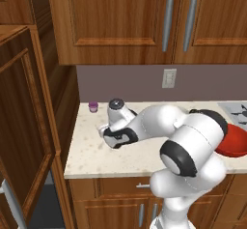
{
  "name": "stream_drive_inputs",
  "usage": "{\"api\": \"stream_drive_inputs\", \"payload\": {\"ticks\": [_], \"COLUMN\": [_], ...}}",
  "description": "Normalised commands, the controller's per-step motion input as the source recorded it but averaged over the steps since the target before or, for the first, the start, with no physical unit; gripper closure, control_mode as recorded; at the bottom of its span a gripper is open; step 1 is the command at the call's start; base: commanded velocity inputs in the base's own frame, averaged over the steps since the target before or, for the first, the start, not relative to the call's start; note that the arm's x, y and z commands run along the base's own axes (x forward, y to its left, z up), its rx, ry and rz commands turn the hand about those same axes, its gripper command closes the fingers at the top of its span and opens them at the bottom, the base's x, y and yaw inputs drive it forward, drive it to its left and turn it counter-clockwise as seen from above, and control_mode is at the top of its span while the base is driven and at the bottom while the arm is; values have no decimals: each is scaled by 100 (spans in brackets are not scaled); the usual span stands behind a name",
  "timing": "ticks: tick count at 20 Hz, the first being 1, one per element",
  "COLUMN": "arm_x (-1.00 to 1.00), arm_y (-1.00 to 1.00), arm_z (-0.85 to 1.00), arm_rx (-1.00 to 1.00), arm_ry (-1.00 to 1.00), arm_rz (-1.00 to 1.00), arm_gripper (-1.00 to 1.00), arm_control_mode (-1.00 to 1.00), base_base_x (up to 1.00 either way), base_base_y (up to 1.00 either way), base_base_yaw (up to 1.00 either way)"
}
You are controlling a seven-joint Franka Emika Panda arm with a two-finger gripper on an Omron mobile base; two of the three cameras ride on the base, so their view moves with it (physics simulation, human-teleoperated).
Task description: Pick both bowls and place them on the counter. Then place the tangerine in one bowl and place the cheese in the other bowl.
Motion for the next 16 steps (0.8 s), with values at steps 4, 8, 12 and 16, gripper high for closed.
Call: {"api": "stream_drive_inputs", "payload": {"ticks": [4,8,12,16], "arm_x": [8,10,9,15], "arm_y": [1,0,0,0], "arm_z": [-22,-33,-25,-12], "arm_rx": [-4,-5,-3,-2], "arm_ry": [4,2,2,1], "arm_rz": [0,0,0,0], "arm_gripper": [-100,-100,-100,-100], "arm_control_mode": [-100,-100,-100,-100], "base_base_x": [0,0,0,0], "base_base_y": [0,0,0,0], "base_base_yaw": [0,0,0,0]}}
